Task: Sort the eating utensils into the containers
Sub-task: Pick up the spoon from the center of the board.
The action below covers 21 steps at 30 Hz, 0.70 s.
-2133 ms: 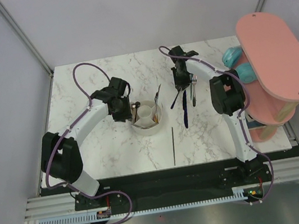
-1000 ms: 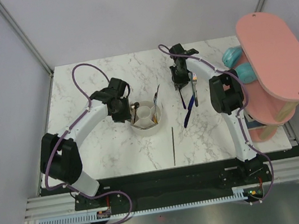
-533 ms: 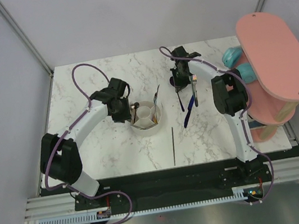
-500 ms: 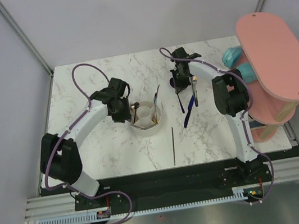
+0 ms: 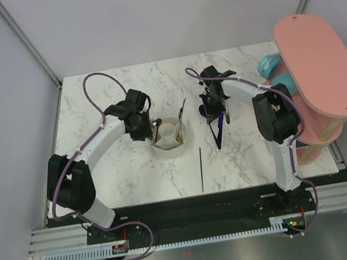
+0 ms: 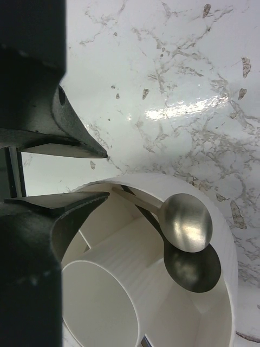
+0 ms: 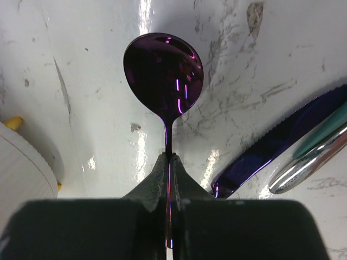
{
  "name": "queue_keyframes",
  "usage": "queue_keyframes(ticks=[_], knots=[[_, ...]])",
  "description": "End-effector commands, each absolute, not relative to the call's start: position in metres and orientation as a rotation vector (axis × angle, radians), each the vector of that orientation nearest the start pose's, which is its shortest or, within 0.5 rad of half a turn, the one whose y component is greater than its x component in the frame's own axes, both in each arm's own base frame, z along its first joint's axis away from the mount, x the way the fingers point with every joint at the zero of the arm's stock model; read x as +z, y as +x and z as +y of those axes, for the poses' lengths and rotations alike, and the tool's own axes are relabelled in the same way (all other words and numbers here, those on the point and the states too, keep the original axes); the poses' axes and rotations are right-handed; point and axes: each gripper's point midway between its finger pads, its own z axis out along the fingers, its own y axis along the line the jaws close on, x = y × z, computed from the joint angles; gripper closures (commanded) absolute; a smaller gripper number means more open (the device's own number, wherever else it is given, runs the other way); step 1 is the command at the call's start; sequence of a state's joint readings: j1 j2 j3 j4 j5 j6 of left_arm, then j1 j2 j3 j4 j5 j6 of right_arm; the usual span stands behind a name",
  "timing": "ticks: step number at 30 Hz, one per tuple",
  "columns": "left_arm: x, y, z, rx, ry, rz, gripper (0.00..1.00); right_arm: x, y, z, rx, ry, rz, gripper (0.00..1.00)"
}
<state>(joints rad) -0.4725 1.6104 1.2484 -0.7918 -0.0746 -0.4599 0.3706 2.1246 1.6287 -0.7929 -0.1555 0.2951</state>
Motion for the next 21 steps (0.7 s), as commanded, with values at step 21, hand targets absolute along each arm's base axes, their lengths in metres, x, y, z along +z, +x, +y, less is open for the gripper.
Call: queue_keyframes(ticks=[21], knots=[[0.103, 0.314, -0.170, -0.231, -0.047, 2.677, 0.62, 0.043, 0.363, 0.210, 0.522, -0.222, 2.773, 1.00]])
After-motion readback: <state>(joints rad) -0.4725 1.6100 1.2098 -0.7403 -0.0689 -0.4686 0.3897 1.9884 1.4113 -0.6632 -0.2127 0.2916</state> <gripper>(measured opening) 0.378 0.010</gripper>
